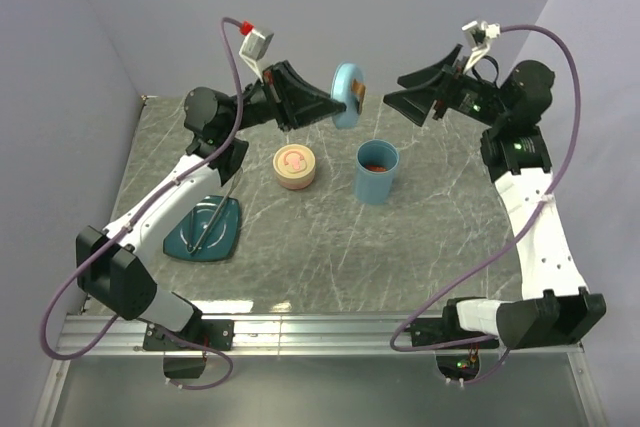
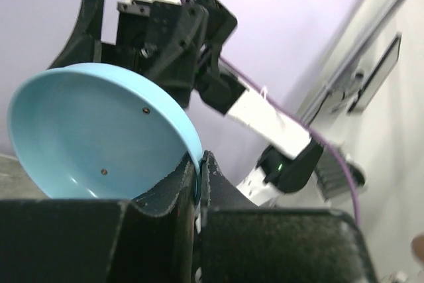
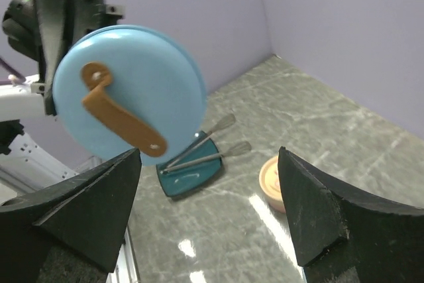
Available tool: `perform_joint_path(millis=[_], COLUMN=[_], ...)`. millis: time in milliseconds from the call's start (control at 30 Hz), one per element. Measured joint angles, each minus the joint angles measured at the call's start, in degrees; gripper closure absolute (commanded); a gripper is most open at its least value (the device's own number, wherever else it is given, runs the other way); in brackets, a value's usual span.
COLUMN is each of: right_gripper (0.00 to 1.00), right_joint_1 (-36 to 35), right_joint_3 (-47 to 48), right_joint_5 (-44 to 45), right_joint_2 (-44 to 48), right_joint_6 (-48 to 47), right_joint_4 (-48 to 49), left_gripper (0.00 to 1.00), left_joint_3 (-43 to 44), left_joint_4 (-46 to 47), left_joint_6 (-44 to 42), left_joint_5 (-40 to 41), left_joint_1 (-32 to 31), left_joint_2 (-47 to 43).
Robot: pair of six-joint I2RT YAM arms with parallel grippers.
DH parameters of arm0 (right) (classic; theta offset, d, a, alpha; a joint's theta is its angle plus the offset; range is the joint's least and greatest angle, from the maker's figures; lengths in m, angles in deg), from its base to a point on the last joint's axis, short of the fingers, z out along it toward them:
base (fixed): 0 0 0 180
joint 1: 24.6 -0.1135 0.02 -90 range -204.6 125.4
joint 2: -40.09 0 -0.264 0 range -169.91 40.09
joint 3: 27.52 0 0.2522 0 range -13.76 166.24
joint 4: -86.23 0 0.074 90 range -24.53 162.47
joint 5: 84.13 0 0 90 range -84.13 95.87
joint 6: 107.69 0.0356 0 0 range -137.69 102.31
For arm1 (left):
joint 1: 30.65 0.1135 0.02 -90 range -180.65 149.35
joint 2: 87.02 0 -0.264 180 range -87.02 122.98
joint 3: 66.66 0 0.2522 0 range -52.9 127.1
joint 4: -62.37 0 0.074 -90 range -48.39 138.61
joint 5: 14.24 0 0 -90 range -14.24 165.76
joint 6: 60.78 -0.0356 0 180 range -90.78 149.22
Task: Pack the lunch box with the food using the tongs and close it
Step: Pass the lid of the lunch box from the left arm to the right
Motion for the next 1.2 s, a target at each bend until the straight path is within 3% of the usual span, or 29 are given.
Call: perform_joint_path(millis=[200,600,1067,1200], right_gripper=[0.12,0.18,0.30,0.41], right_joint_1=[-3.8,-6.0,-10.1,-11.0], right_joint_3=[2.3,2.1,4.9,5.5], right_joint_5=[0.9,3.2,4.0,4.1], right_joint_2=[-4.6,-14.5,-16.8,-16.8], right_joint_6=[3.9,29.2,34.3,33.9], right_joint_4=[7.2,36.7,44.2,44.8], left_gripper=[1.00,1.00,1.00,1.00], left_joint_3=[6.5,15.7,15.7,15.7], left_joint_4=[-2.8,-6.9,-7.9,-8.1], left_joint_6=[9.9,19.6,20.4,20.6], left_joint_5=[7.6,13.6,14.2,14.3], left_joint_1=[0.9,1.6,1.8,1.8], left_joint_2=[4.2,9.3,9.9,10.0])
